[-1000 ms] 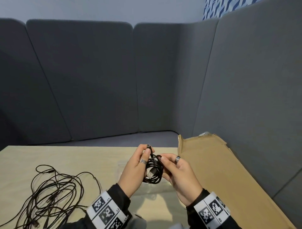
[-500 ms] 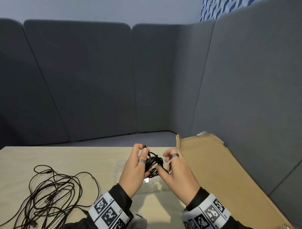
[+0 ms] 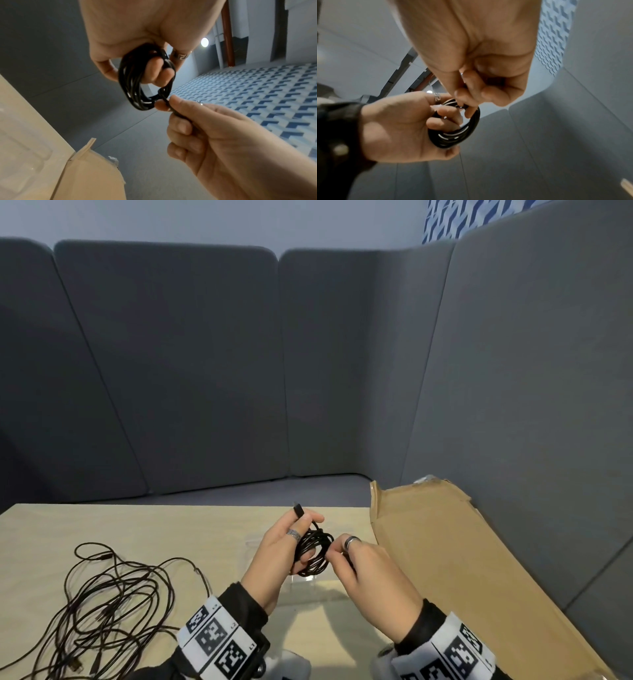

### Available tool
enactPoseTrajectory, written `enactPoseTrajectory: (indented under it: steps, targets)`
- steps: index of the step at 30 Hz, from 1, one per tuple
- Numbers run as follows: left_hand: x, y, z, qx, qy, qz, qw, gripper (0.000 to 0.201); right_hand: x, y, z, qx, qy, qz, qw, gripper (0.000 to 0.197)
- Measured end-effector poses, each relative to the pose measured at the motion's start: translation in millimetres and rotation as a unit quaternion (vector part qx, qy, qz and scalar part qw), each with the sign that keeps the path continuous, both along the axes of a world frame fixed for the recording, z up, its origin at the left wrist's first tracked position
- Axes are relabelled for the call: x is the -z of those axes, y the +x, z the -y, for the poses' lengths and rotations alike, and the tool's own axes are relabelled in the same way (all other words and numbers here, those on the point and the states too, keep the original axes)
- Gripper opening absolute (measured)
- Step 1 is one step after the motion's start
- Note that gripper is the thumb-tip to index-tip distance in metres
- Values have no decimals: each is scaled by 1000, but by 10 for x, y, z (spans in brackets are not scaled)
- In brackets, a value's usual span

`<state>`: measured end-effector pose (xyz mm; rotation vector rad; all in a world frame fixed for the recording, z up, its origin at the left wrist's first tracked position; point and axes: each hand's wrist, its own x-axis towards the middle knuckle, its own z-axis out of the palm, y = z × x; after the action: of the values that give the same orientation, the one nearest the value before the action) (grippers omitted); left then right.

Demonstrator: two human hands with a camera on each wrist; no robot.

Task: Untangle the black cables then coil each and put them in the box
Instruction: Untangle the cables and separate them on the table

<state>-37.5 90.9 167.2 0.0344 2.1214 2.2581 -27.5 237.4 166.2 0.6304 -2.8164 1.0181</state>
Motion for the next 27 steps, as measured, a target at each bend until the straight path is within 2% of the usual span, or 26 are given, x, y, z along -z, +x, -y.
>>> enactPoseTrajectory:
  steps: [4, 7, 10, 12, 15, 19, 22, 27]
  targets:
    - [-37, -29, 111, 55, 70, 56, 994, 29, -42, 6, -45, -28, -28, 32, 999, 17]
    - [-58, -28, 187, 120, 117, 57, 984, 28, -100, 4, -104, -45, -24, 46, 998, 20]
    - [-53, -27, 279, 198, 138, 72, 968, 34, -156, 3, -147, -76, -20, 80, 994, 25]
    - [-57, -31, 317, 211, 172, 78, 959, 34, -192, -13, -175, -86, -34, 113, 989, 30]
    - [-56, -27, 250, 157, 184, 66, 968, 29, -218, -37, -181, -90, -31, 116, 989, 29]
    - [-7, -14, 121, 54, 69, 23, 996, 29, -176, -19, -85, -80, -10, 92, 992, 23]
    - [12, -28, 85, -18, 6, -6, 1000, 26, -151, 20, -9, -76, -48, 88, 992, 20]
    - [5, -19, 19, -52, 28, -2, 998, 26, -122, 38, 12, -55, -51, 41, 996, 28]
